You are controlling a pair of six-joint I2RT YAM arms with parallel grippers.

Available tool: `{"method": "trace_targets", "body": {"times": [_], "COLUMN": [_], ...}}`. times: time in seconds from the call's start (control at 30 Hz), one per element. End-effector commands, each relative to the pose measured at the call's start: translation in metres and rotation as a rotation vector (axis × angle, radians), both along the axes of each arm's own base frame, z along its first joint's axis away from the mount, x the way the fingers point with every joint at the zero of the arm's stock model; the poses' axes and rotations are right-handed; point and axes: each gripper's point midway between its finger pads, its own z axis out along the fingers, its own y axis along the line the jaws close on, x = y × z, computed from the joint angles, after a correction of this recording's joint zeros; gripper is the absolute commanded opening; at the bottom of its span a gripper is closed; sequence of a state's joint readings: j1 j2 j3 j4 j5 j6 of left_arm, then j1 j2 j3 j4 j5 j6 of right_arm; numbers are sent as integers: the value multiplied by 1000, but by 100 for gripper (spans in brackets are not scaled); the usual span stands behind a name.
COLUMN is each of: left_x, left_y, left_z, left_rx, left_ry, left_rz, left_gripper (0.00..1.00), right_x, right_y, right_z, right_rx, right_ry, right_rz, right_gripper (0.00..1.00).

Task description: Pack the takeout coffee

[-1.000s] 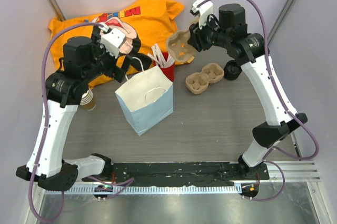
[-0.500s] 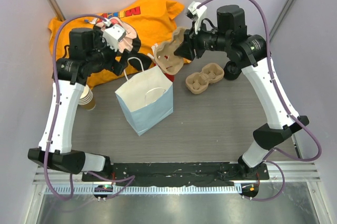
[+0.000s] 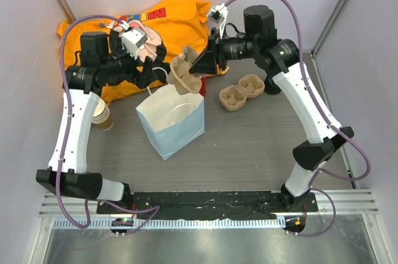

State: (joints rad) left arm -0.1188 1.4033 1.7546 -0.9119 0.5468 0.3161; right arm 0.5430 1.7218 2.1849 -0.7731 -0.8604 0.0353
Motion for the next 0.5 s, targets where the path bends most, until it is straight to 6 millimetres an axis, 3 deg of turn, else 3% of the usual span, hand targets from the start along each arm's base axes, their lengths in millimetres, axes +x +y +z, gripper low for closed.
{"method": "trace_targets", "body": {"times": [0.0,0.47], "left_x": [0,18], "left_y": [-3,13], "left_z": [15,22], "left_rx": [-57,-97], "left_ry": [-46,-102], "left_rz": [11,177], "left_gripper": [89,89], "right_x": [-19,-31], "right_y": [25,42], "right_z": [1,-34], "right_rx": [64,29], "right_ry": [90,182], "right_rz": [133,132], "right_gripper": [28,28]}}
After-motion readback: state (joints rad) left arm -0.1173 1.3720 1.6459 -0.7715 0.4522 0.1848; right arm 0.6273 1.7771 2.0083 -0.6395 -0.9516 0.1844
